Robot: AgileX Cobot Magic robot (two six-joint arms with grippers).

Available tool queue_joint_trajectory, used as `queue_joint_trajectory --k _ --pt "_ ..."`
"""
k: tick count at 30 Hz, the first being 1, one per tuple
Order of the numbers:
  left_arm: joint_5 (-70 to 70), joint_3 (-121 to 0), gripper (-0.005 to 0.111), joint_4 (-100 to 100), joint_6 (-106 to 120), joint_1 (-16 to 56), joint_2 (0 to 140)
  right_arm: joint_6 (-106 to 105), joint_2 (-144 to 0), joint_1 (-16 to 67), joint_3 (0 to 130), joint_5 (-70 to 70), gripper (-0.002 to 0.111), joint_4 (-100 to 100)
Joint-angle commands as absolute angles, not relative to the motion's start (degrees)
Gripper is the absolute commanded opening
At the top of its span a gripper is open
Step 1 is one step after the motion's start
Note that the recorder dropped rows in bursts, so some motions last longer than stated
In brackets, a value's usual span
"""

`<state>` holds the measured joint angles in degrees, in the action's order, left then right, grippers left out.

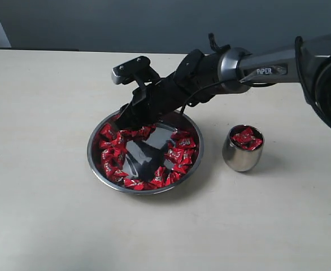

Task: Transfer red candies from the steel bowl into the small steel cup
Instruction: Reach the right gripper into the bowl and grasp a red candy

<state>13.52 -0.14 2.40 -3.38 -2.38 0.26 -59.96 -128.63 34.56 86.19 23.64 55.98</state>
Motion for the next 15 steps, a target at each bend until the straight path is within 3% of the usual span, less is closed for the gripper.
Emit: queue_joint_trajectory --k 1,10,11,13,14,15 --pt "13.3 0.0 0.0 2.5 -3.5 -2.0 0.0 -60.4 -129.7 34.8 86.5 24.3 0.041 55.6" --pt "13.3 0.0 0.0 2.5 -3.5 -2.0 0.0 -60.4 -131.5 34.8 86.5 25.4 0.039 55.5" --pt "13.3 0.0 0.0 2.5 -3.5 -2.0 0.0 -60.4 -131.5 34.8 86.5 25.6 0.036 55.5" --pt "13.3 0.0 0.0 2.5 -3.5 -2.0 0.0 -60.4 -130.9 34.8 86.5 26.2 0.018 55.7" --pt "13.3 0.0 0.0 2.5 -3.5 -2.0 0.0 -60.4 -130.0 34.8 86.5 26.5 0.003 55.7" --pt "13.3 0.0 0.0 2.5 -3.5 -2.0 0.0 -60.3 -128.7 34.8 86.5 26.7 -0.001 55.6"
